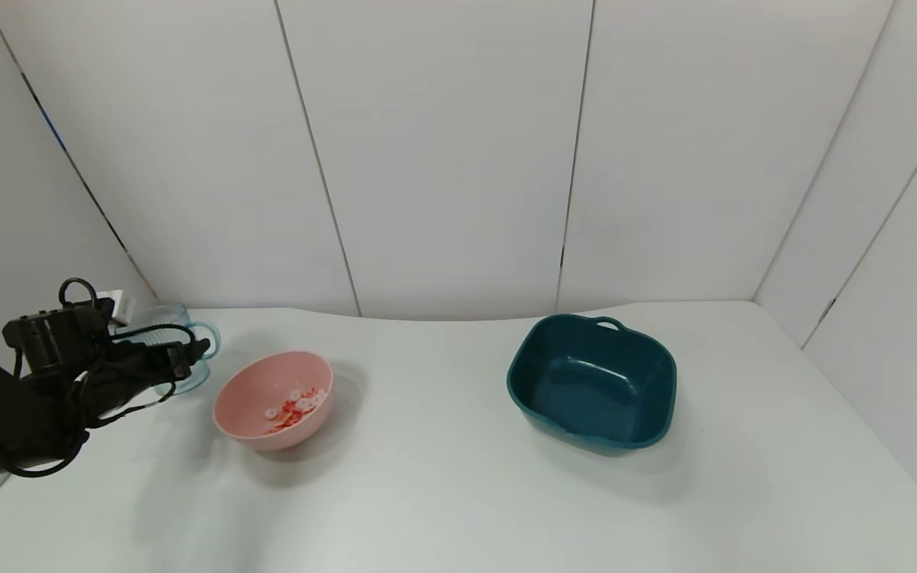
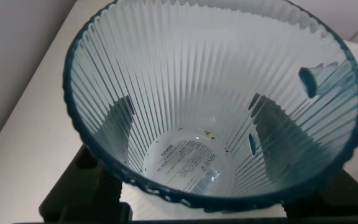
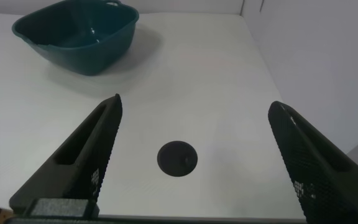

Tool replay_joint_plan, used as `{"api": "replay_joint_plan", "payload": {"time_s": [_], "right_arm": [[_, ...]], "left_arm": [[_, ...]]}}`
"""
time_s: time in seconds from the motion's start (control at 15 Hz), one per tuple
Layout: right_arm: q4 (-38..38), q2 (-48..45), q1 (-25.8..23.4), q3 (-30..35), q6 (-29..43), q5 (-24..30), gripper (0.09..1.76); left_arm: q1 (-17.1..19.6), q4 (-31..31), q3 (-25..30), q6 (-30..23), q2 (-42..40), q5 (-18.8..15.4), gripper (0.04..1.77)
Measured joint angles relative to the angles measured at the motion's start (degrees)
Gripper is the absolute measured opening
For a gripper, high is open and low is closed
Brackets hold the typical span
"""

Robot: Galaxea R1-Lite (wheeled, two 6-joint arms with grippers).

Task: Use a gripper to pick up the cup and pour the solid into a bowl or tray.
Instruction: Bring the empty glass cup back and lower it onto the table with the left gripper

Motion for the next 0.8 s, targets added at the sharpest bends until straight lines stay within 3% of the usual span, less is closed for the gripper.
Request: {"api": "replay_joint_plan", "payload": {"time_s": [0.8], "right_arm": [[0.06, 0.24, 0.00, -0.05, -0.02, 0.00, 1.71]], "left_arm": [[0.78, -2.24, -1.99, 0.13, 4.63, -0.26, 1.33]]}}
